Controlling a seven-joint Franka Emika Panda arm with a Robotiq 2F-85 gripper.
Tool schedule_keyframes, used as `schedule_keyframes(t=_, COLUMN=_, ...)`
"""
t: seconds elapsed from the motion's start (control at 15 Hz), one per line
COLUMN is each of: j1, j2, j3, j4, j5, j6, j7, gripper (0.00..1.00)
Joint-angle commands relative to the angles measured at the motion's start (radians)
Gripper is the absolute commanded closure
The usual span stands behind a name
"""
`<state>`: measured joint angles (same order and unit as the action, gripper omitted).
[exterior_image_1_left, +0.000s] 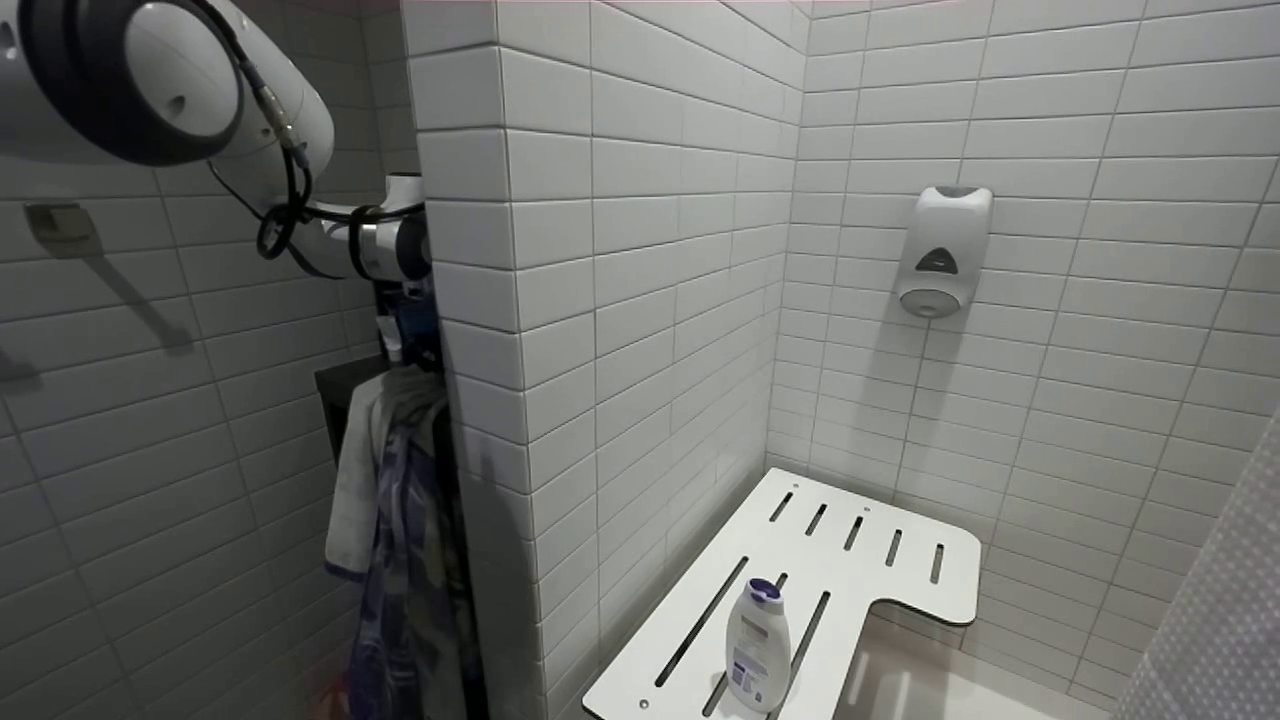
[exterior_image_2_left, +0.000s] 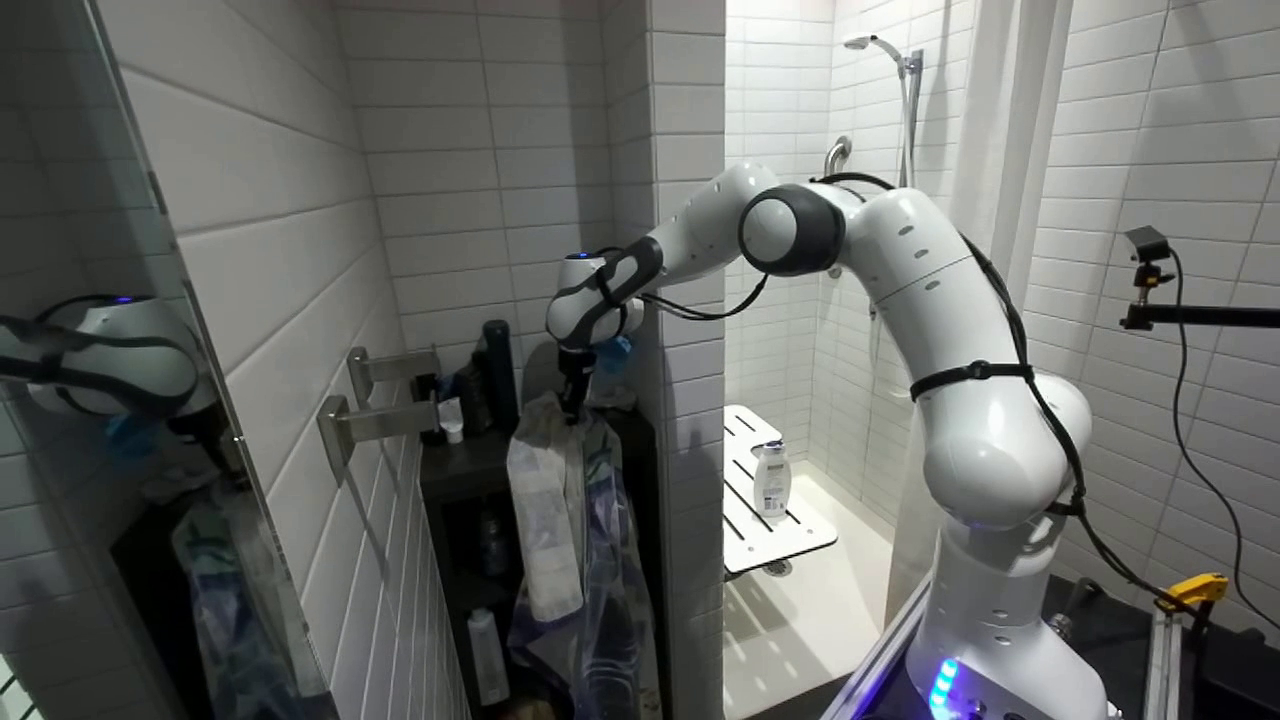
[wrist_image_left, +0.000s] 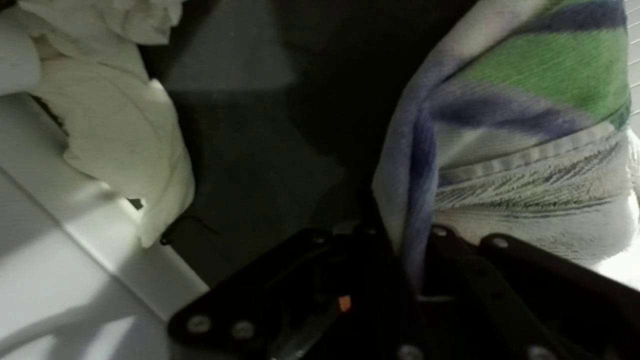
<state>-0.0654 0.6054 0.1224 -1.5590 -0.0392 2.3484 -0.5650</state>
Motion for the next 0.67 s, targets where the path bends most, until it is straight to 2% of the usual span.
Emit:
schedule_keyframes(t=0.0, j1=0.012, j2=0.002, j3=-0.008, j4=0.008, j5=-0.017, j6=-0.024, j7=0.02, gripper=0.97)
schedule_keyframes(t=0.33, j1=0.045, j2=0.055, j3=-0.006, j4=0.073, j5=-0.051, j6=-0.092, j7=0.011, gripper=0.97)
schedule_keyframes(t=0.6, j1=0.08, j2=0.132, j3=0.002, j4=0.206, j5=-0.086, j6=-0.188, j7=-0.006, gripper=0.97)
